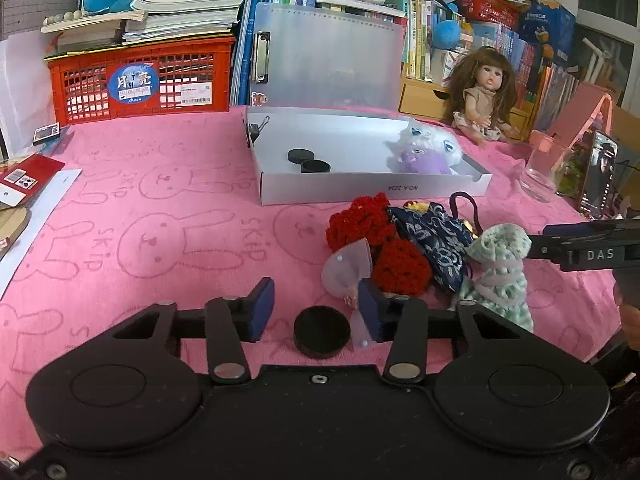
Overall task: Organize objects
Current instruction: 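Grasp a third black disc with the left tool while the right tool grasps the small white folded item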
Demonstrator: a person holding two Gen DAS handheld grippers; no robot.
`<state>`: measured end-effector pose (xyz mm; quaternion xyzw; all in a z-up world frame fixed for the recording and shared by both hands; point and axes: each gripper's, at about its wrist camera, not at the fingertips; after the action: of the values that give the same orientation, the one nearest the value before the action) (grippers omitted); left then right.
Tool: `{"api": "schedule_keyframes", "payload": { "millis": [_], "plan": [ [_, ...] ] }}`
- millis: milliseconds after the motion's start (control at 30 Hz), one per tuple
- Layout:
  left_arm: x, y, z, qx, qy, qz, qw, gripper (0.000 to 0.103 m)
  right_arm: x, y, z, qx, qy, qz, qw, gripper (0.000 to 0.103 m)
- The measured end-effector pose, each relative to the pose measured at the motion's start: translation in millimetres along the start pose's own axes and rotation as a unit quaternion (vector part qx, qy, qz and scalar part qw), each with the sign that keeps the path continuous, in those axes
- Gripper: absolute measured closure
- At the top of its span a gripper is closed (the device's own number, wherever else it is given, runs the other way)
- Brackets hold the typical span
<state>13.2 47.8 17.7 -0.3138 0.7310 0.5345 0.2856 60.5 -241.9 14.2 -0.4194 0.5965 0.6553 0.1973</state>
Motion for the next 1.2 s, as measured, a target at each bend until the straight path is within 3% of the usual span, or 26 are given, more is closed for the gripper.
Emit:
{"api": "schedule_keyframes", "payload": {
  "millis": [500, 1200],
  "plan": [
    [18.2, 18.7, -7.9, -0.003, -0.007, -0.01, 0.9999, 0.067, 4.3, -1.9, 14.0, -0.009, 0.017, 0.003, 1.0, 0.036],
    [23.7, -2.3, -8.5, -0.019, -0.003, 0.005, 0.9998, 0.067, 10.9, -8.2, 16.8, -0.012, 0.008, 0.012, 1.0, 0.039]
  ]
}}
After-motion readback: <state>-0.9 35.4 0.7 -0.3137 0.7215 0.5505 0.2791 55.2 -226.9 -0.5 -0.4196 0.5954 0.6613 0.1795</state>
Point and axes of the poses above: each gripper's, at about its wrist camera, not at the fingertips, and y roughly against the way its jaws point, z to its left, x to its underside, and after that the axes turned 11 degrees about y, right-handed
